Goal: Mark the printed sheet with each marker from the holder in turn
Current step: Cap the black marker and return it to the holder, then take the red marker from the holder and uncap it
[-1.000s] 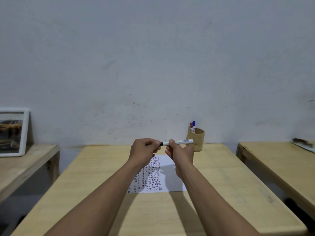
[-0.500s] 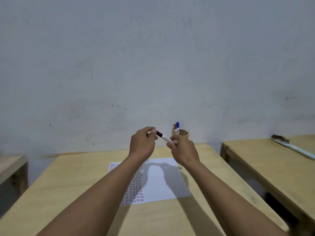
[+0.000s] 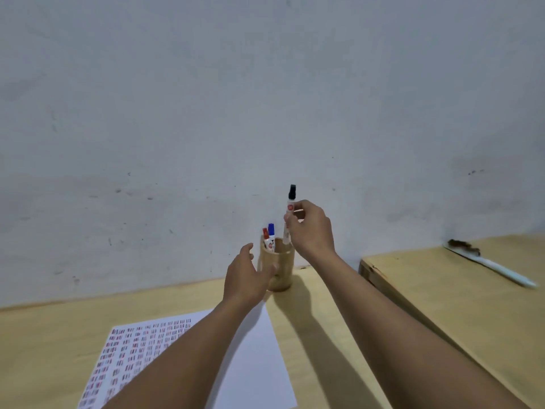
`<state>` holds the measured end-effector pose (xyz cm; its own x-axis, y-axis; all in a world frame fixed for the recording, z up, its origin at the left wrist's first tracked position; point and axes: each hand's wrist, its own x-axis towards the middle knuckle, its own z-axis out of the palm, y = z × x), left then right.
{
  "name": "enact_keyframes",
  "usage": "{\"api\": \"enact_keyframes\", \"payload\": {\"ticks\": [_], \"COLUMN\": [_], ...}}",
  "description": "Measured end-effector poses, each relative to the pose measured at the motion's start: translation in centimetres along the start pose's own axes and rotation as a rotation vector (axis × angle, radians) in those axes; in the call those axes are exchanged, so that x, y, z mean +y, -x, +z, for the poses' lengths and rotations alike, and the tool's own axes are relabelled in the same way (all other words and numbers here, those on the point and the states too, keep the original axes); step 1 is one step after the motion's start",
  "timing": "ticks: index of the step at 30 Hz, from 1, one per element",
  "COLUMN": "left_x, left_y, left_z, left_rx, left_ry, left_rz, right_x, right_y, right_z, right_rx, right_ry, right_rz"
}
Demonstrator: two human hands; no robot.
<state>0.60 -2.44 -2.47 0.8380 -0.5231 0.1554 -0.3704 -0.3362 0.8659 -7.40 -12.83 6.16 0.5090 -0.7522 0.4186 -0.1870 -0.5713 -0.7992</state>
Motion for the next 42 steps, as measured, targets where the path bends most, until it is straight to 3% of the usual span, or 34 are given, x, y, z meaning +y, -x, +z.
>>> {"api": "enact_keyframes", "payload": {"ticks": [7,12,18,23,34,42], "left_x": [-1.5,-2.4,-3.3,-3.9,-4.4,-4.0], "left_y": [-1.6,-1.6,-2.0,-2.4,-2.9,-2.7], "left_z": [2.6,3.2,3.8,4.3,4.7,4.5], "left_rx": [-0.095,-0.070,-0.036,-0.024,-0.013,-0.034], "left_ry": [0.036,0.133,0.103,0.085,0.035,0.101], "left_rz": [-0.060,0.027,0.038,0.040,0.053,0.001], "right_x": [3.5,5.4,5.1,4.3,3.9,3.8], "right_y": [-2.2,-2.7,-1.8,-1.3,-1.6,-0.9], "right_z": [3.4,4.7,5.1,6.5,7.1,5.9], "right_rx": [-0.114,-0.217,-0.077,-0.175,-0.113,-0.012], "right_ry": [0.123,0.261,0.272,0.443,0.534,0.389], "right_rz": [0.088,0.138,0.058,0.023,0.006,-0.077]}}
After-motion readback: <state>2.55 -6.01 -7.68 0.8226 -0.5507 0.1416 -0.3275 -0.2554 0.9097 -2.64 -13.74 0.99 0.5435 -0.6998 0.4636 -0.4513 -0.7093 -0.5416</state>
